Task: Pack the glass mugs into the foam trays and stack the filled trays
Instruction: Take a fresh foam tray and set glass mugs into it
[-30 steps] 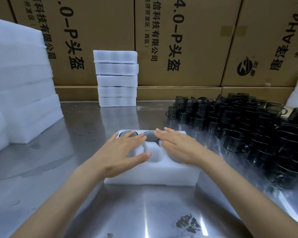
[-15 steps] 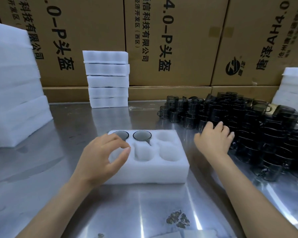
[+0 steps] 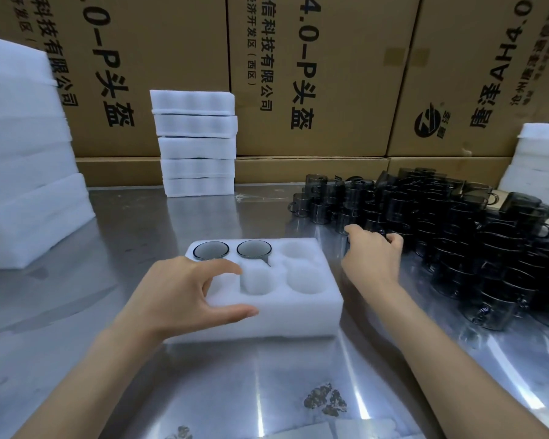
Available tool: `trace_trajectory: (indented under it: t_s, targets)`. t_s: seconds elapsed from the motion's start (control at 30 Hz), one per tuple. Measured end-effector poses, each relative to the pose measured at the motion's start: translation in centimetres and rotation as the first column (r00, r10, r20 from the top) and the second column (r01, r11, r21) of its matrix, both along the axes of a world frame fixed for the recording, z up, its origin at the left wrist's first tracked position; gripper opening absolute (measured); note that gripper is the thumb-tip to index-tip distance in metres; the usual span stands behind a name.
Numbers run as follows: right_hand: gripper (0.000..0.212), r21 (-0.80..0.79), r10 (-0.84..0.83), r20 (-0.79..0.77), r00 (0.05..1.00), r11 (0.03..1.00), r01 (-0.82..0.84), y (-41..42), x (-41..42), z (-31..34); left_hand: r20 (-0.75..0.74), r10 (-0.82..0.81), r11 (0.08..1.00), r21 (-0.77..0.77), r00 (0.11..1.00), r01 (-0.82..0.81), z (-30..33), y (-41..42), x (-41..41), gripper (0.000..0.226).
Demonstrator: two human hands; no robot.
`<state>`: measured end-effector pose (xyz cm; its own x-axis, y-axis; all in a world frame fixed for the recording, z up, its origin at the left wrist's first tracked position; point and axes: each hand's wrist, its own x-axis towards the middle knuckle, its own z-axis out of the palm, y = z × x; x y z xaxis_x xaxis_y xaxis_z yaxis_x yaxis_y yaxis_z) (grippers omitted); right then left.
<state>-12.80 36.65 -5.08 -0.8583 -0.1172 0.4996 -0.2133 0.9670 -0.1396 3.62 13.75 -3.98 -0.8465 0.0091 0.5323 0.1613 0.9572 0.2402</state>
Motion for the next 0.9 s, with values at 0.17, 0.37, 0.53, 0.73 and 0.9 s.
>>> trace_trajectory:
  t_s: [0.17, 0.37, 0.53, 0.73, 0.9]
  targets:
    - [0.058, -0.02, -0.047, 0.219, 0.975, 0.998, 0.053, 0.5, -0.4, -0.3, 0.021, 0.008, 1.0, -0.01, 1.0, -0.008, 0.0, -0.1, 0.4, 0.057]
    - [0.06, -0.46, 0.151, 0.187, 0.971, 0.887, -0.049, 1.0, -0.6, 0.2, 0.034, 0.014, 1.0, -0.028, 0.999, -0.013, -0.2, 0.3, 0.5, 0.054]
    - [0.057, -0.744, 0.436, -0.221, 0.872, 0.503, -0.44, -1.6, 0.9, 1.4, 0.044, 0.005, 0.999, -0.033, 0.999, -0.003, -0.2, 0.7, 0.5, 0.052]
    - [0.062, -0.672, 0.586, -0.099, 0.804, 0.557, -0.488, -4.1, 1.3, 0.8, 0.036, -0.007, 0.999, -0.031, 0.999, 0.008, -0.2, 0.8, 0.4, 0.051]
    - [0.062, -0.598, 0.574, 0.011, 0.819, 0.66, -0.454, -3.9, 1.2, 0.6, 0.021, -0.012, 1.0, -0.028, 1.0, 0.013, -0.3, 0.8, 0.3, 0.05]
